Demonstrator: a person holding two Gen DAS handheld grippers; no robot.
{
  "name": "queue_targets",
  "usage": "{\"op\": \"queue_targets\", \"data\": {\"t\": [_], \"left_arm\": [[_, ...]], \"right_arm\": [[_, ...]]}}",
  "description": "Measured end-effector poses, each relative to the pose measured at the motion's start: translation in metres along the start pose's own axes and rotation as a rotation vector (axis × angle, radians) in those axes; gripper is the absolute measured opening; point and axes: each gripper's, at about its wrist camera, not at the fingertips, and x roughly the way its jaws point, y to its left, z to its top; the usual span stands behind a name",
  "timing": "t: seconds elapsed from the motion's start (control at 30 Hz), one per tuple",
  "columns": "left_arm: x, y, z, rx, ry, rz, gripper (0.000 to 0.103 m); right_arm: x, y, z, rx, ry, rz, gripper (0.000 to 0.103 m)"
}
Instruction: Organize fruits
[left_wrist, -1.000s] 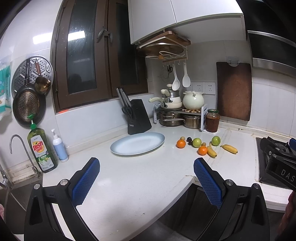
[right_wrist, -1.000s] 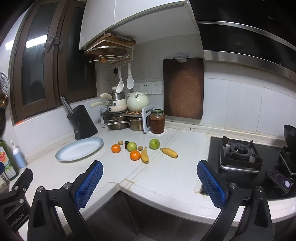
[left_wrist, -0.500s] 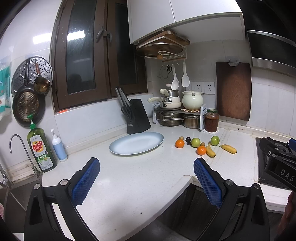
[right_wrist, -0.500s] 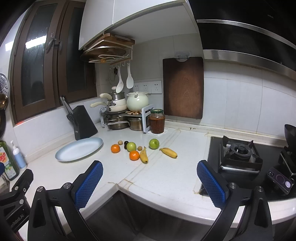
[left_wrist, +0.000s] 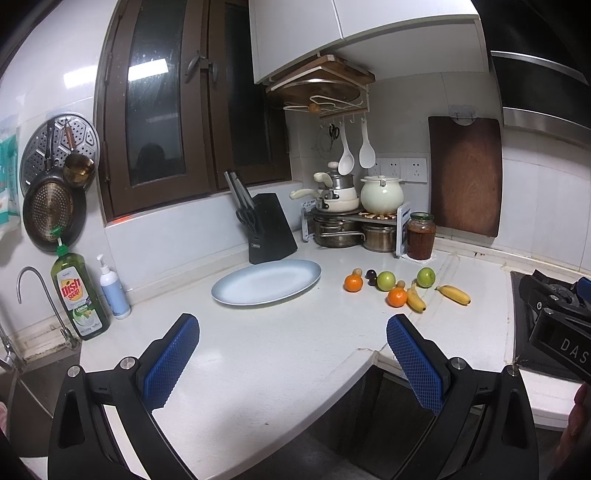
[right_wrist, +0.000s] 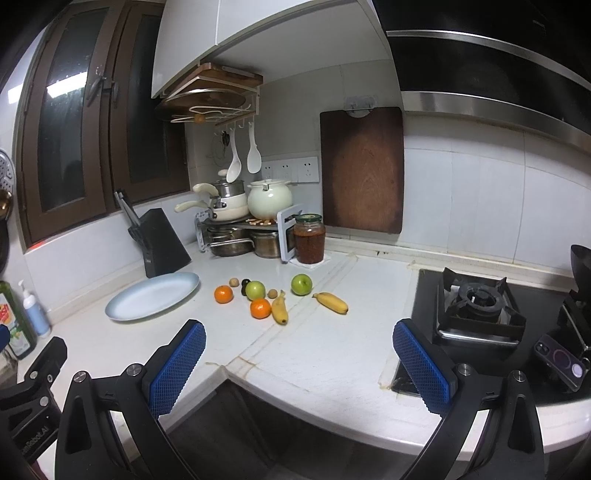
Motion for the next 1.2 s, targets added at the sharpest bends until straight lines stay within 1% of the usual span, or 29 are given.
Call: {"op": "queue_targets", "data": {"t": [0.23,0.43,0.7,0.9,1.0,1.07,1.2], "left_arm": [[0.009,-0.030,0.005,0.001,0.005,-0.015,0.103],[0.017,-0.056,0.007,0.001,0.000,-0.013,0.103],[0.041,-0.080,0.013,0.032,0.021,-0.032,0.103],[0.078,-0.093,0.022,0.056,0.028,-0.071,0.101],[0.107,-0.099,0.027,0.070,0.025,-0.097,0.099],[0.131,-0.103,0.033,0.079,0.049,-0.122,0.096],[0.170,-0.110,0.040,0.109,0.076,-0.165,0.096]], "right_arm": [[0.018,-0.022,0.003,0.005,0.017,0.016,0.103],[0.037,-0.045,0.006,0.016,0.031,0.039,0.103],[0.065,-0.062,0.009,0.038,0.063,0.041,0.103],[0.097,-0.065,0.015,0.046,0.084,0.019,0.103],[0.118,-0.063,0.020,0.050,0.082,-0.003,0.103],[0.135,-0.061,0.025,0.054,0.084,-0.022,0.102],[0.168,-0.057,0.033,0.049,0.090,-0.056,0.102]]}}
